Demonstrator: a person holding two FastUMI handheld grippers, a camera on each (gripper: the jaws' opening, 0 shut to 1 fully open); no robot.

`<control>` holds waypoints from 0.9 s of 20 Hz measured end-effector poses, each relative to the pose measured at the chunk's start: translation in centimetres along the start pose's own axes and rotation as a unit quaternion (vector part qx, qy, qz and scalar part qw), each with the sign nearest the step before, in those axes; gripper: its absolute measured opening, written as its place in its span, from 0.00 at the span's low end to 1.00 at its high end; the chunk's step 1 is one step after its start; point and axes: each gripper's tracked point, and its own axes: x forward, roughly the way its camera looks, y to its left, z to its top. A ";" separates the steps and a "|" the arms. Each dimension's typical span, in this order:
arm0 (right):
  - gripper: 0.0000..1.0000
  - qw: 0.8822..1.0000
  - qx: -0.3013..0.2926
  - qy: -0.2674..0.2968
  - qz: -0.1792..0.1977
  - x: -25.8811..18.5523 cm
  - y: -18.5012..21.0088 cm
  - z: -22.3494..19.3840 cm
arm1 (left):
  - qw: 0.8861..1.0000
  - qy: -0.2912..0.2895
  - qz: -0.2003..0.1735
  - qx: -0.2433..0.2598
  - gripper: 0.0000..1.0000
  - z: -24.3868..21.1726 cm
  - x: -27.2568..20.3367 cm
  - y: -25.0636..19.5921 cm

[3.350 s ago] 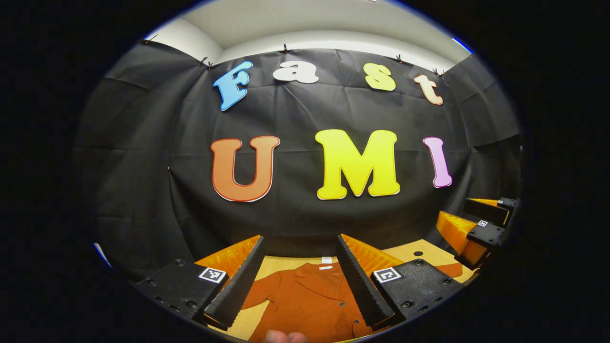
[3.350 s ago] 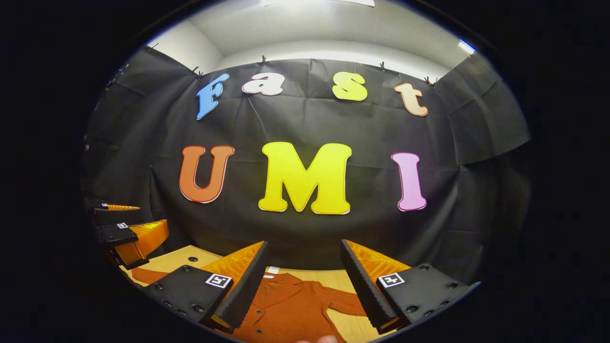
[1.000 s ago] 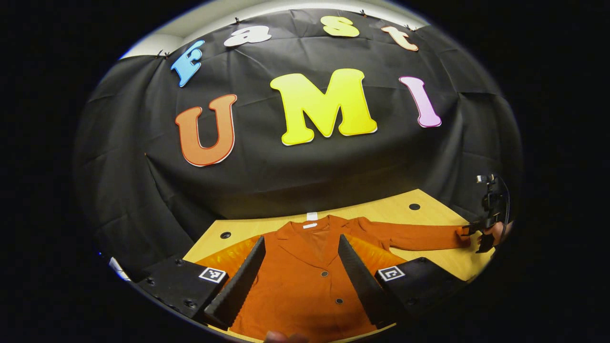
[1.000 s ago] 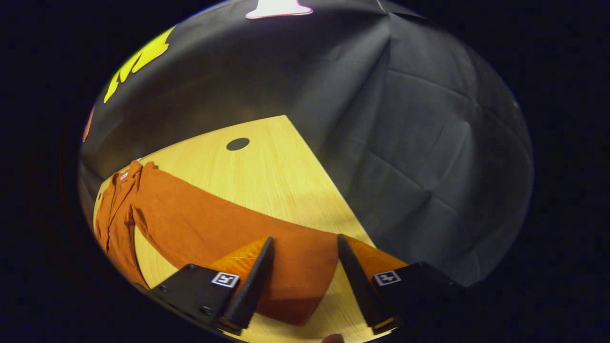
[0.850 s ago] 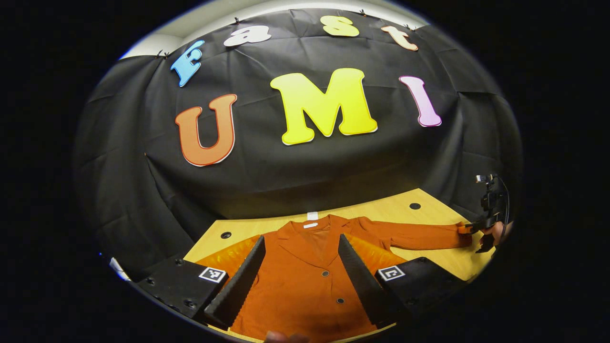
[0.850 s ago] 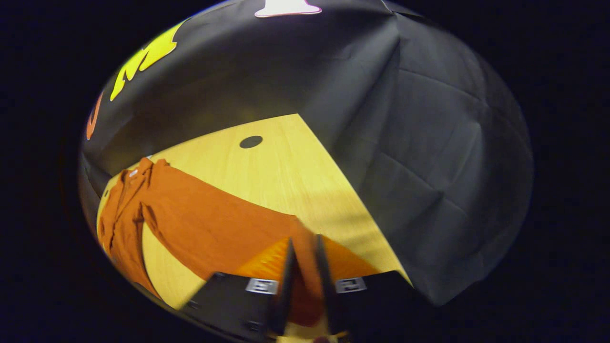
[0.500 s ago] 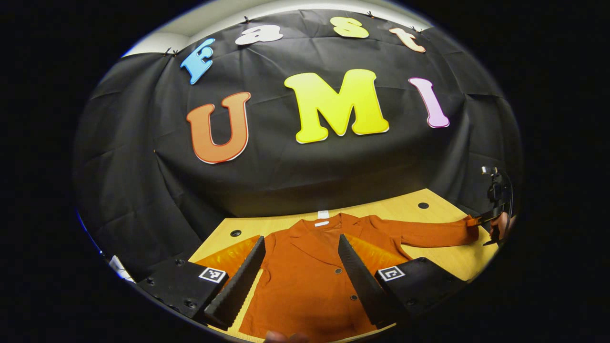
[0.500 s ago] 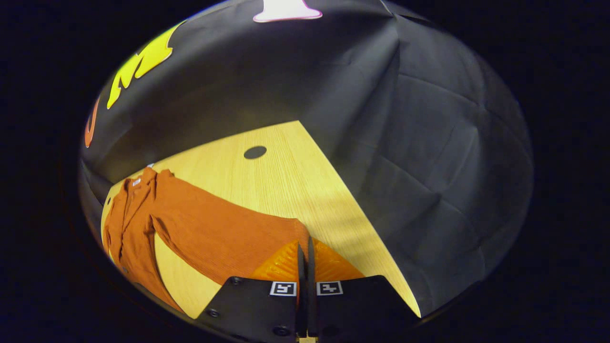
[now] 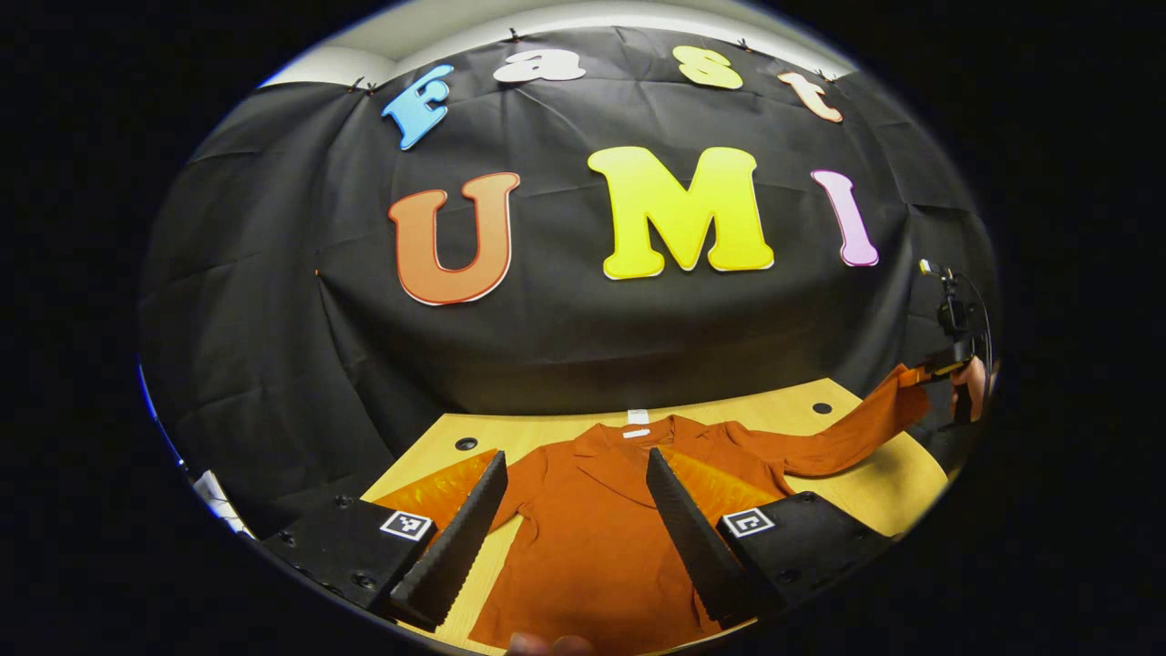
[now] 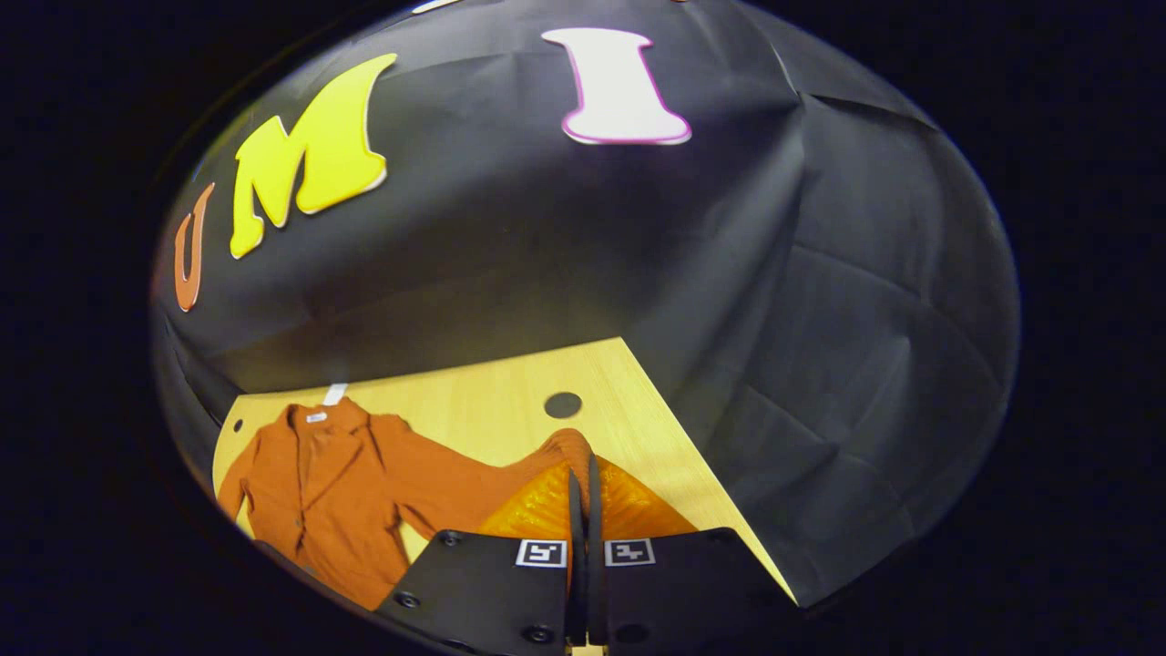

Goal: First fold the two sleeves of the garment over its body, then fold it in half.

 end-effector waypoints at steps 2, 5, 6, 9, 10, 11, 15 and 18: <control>0.00 1.000 -0.006 -0.005 0.002 -1.1 3.3 1.8 | 1.000 -0.003 0.006 -0.011 0.99 -0.4 -0.1 1.8; 0.00 1.000 -0.018 -0.013 0.011 -2.5 9.8 4.0 | 0.999 -0.007 0.021 -0.028 0.99 -1.2 -0.2 5.1; 0.00 0.999 -0.024 -0.018 0.017 -3.1 12.1 4.9 | 0.999 -0.008 0.027 -0.033 0.99 -1.5 -0.2 6.5; 0.00 0.998 -0.041 -0.030 0.042 -4.3 19.9 6.2 | 0.998 -0.013 0.046 -0.045 1.00 -2.0 -0.4 10.4; 0.00 0.997 -0.049 -0.030 0.052 -4.6 22.6 6.4 | 0.997 -0.018 0.053 -0.048 1.00 -2.0 -0.5 11.7; 0.00 0.996 -0.055 -0.027 0.063 -4.7 25.4 6.1 | 0.997 -0.022 0.061 -0.051 0.99 -2.1 -0.6 13.2; 0.00 0.991 -0.082 -0.014 0.107 -4.7 36.5 3.5 | 0.993 -0.023 0.090 -0.068 0.99 -2.9 -1.2 18.3; 0.01 0.987 -0.094 0.004 0.132 -4.1 44.0 0.4 | 0.990 -0.018 0.110 -0.084 1.00 -4.0 -1.9 21.8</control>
